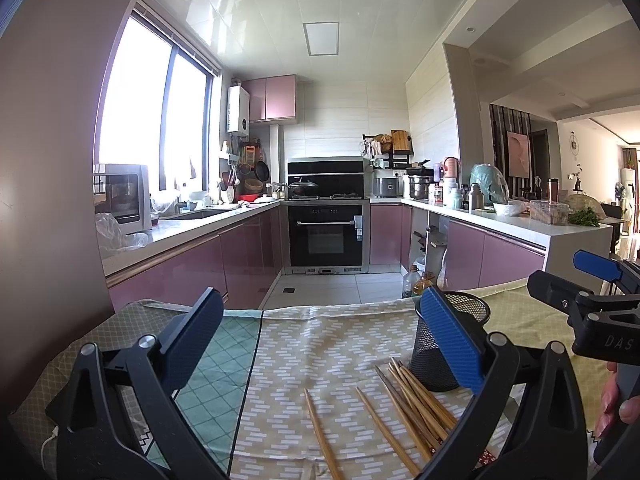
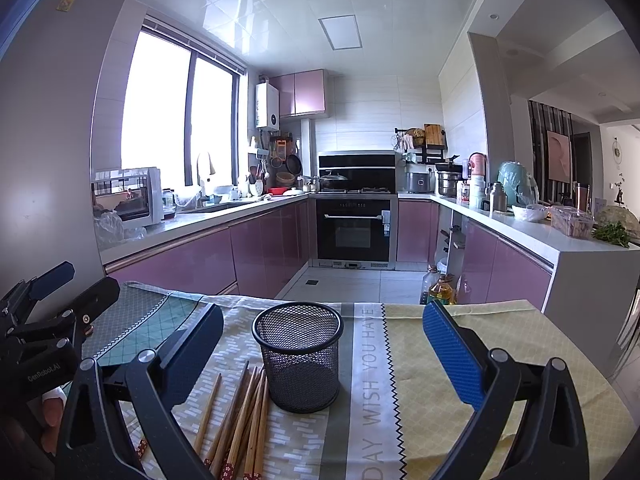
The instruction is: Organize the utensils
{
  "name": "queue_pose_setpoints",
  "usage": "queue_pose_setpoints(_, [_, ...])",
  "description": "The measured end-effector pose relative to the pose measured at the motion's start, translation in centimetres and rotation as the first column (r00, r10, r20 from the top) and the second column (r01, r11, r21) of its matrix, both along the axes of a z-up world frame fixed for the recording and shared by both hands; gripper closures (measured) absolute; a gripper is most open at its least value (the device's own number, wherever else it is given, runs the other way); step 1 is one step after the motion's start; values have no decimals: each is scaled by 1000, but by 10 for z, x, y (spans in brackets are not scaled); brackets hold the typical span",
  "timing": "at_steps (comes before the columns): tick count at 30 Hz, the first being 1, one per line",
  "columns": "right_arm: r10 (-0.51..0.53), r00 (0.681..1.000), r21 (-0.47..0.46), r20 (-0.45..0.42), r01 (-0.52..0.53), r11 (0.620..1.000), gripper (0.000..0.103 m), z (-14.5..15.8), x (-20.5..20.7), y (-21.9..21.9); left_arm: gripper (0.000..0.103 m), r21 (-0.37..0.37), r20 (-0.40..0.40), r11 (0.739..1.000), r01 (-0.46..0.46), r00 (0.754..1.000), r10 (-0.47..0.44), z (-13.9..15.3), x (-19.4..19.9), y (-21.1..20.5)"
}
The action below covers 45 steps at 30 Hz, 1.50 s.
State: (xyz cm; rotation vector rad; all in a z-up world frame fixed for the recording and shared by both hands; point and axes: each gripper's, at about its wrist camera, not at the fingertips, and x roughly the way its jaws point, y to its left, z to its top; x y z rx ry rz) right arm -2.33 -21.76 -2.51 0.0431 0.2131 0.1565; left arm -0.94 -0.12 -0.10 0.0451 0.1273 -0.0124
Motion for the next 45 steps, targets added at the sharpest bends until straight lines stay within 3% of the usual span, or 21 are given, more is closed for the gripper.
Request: queue_pose_setpoints(45, [9,1000,9,-4,-9,1000,6,-2,0,-4,6,-2,-10,1000,-2,1000,2,0,0,-2])
